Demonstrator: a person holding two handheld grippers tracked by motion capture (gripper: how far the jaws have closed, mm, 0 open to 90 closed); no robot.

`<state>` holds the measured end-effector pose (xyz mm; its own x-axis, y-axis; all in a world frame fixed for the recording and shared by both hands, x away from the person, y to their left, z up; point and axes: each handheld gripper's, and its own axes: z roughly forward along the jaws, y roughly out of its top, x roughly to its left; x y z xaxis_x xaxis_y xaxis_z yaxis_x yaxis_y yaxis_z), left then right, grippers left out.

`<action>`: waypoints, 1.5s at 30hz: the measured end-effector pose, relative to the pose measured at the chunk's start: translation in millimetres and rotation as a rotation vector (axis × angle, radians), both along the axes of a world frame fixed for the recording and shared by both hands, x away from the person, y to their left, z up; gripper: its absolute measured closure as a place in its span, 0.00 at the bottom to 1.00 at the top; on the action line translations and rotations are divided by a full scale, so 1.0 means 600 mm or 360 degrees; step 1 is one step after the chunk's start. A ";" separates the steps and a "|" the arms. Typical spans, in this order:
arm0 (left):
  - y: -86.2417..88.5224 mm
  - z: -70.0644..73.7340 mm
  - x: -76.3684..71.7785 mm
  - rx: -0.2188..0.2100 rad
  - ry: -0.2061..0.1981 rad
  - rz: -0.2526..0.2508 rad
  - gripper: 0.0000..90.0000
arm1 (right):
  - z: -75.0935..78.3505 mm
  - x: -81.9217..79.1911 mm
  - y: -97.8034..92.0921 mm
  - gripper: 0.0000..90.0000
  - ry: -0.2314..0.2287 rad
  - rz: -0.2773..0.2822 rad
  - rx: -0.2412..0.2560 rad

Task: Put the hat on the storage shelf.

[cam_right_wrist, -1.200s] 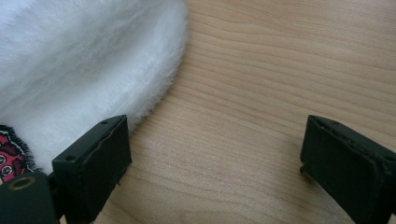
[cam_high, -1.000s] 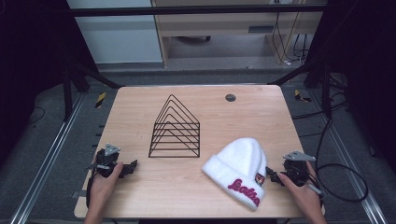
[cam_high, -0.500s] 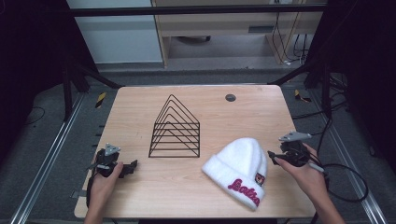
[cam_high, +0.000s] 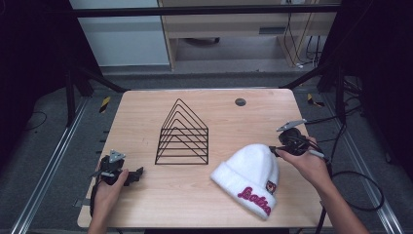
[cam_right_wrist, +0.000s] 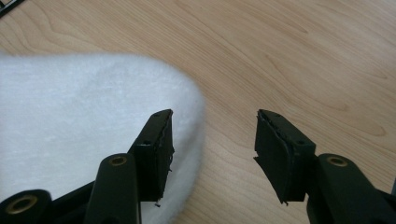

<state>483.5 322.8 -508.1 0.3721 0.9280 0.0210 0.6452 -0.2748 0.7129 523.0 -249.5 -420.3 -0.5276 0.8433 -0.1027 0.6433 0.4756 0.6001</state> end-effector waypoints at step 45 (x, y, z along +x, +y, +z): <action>0.000 0.000 0.000 -0.0001 0.0000 -0.0002 0.00 | -0.078 0.069 0.031 0.64 0.0409 0.0012 0.0103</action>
